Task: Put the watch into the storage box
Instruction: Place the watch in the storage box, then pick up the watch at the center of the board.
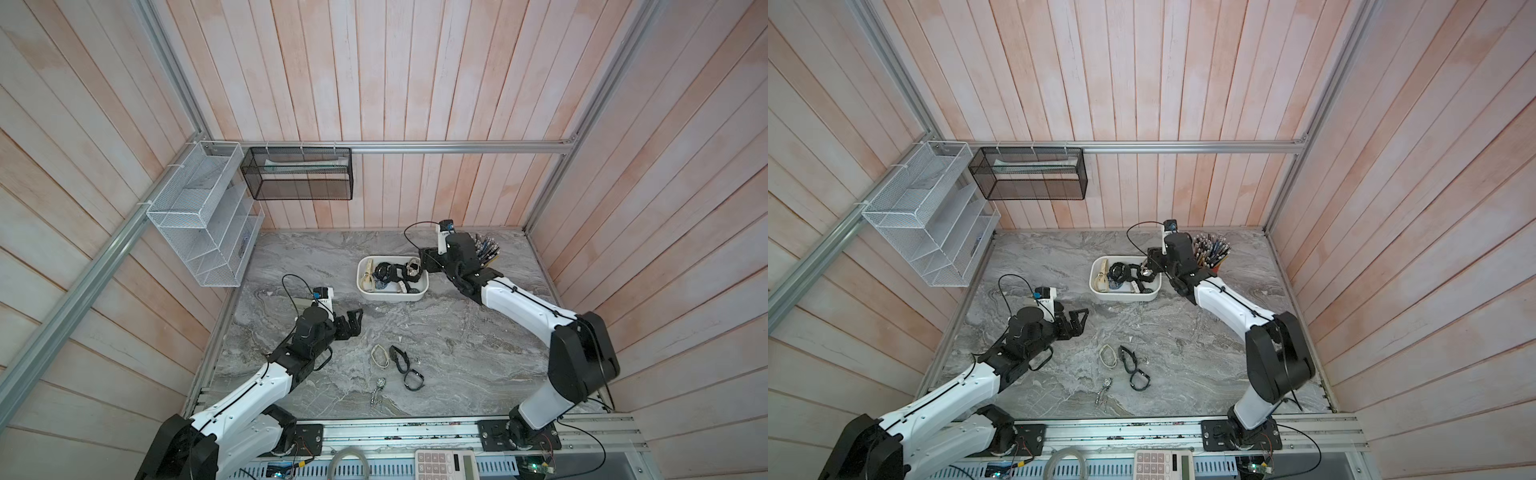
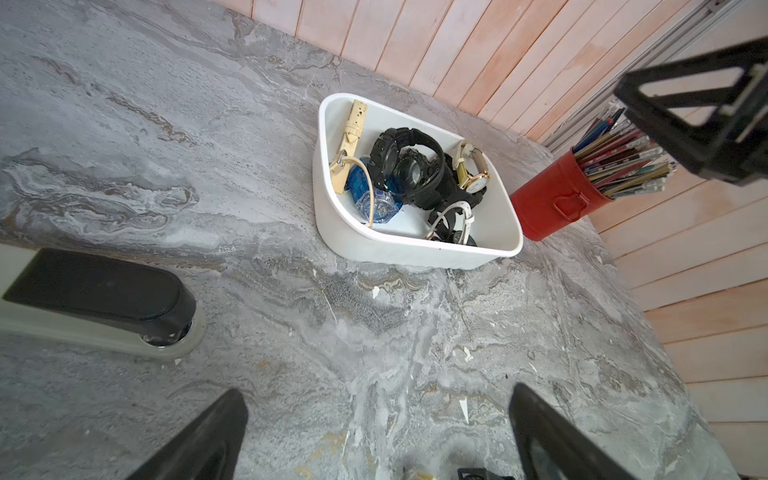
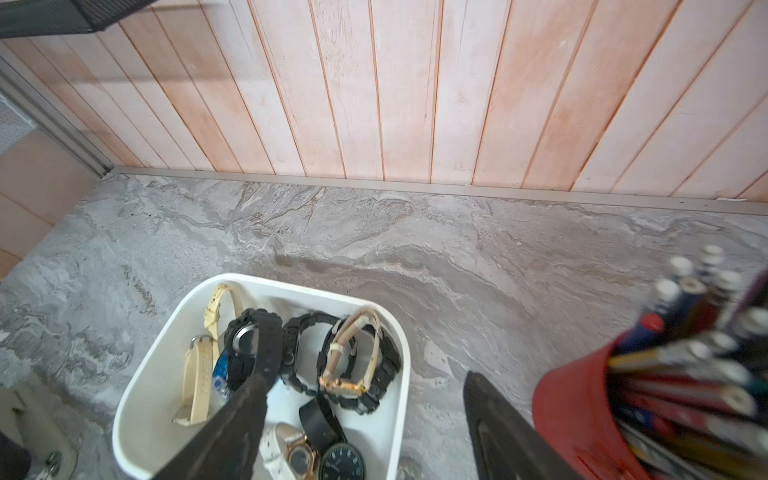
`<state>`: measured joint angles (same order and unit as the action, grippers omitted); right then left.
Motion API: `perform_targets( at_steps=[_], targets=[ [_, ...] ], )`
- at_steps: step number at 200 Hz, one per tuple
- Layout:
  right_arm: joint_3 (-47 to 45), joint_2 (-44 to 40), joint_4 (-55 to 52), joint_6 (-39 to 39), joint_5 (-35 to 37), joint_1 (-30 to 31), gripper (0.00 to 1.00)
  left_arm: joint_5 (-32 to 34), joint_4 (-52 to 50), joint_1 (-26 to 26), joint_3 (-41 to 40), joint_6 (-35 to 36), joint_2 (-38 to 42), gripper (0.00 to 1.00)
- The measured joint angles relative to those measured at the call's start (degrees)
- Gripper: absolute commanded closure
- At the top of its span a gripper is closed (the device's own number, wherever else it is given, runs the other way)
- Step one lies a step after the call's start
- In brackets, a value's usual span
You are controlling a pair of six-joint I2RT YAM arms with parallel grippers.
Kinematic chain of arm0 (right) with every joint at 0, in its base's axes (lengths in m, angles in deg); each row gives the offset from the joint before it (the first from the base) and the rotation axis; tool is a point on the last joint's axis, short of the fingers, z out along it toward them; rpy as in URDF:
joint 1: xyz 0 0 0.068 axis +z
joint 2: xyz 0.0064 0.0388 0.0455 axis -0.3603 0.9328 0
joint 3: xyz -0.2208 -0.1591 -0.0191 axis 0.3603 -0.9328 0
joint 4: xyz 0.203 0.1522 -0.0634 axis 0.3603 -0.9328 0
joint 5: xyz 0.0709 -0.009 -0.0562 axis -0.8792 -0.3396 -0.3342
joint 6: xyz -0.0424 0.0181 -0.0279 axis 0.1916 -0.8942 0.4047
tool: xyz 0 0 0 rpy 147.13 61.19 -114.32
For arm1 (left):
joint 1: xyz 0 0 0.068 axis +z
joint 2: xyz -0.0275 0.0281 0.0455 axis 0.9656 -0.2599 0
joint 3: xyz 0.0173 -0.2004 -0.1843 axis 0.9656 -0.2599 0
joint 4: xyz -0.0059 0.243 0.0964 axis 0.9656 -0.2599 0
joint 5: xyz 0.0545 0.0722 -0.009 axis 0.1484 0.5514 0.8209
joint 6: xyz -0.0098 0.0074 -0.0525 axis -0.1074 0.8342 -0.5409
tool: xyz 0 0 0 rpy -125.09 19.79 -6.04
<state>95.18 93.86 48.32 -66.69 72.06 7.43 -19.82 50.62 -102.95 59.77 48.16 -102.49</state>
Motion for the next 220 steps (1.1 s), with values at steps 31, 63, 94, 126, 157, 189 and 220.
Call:
perform_targets(
  at_steps=[31, 63, 94, 126, 157, 189, 220],
  targets=[
    [-10.1, -4.04, 2.86, -1.99, 0.17, 0.0, 0.22, -1.25, 0.79, 0.0, 0.13, -0.48, -2.05, 0.02],
    [-11.98, -4.11, 3.19, -2.84, 0.35, 0.0, 0.22, -2.54, -0.55, 0.0, 1.29, -1.4, -3.61, 0.09],
    [-11.28, -4.11, 3.72, -2.82, 1.6, 0.0, 0.22, -2.91, -4.72, -0.85, 1.79, -5.07, -1.36, 0.19],
    [-10.25, -3.76, 4.35, -2.82, 2.12, -0.11, 0.22, -1.4, -11.91, -6.54, 1.79, -9.49, 3.39, 0.23],
    [-8.83, -2.29, 4.55, -2.67, 2.1, -0.11, 0.22, 0.59, -19.41, -12.68, 2.05, -12.74, 3.72, 0.27],
    [-8.83, -2.12, 4.52, -2.62, 2.19, -0.11, 0.22, 2.8, -24.04, -17.25, 3.63, -15.67, 0.35, 0.3],
    [-8.83, -2.14, 4.48, -2.19, 3.13, -0.11, 0.21, 4.39, -25.24, -20.63, 5.99, -16.61, -5.68, 0.32]
  ],
)
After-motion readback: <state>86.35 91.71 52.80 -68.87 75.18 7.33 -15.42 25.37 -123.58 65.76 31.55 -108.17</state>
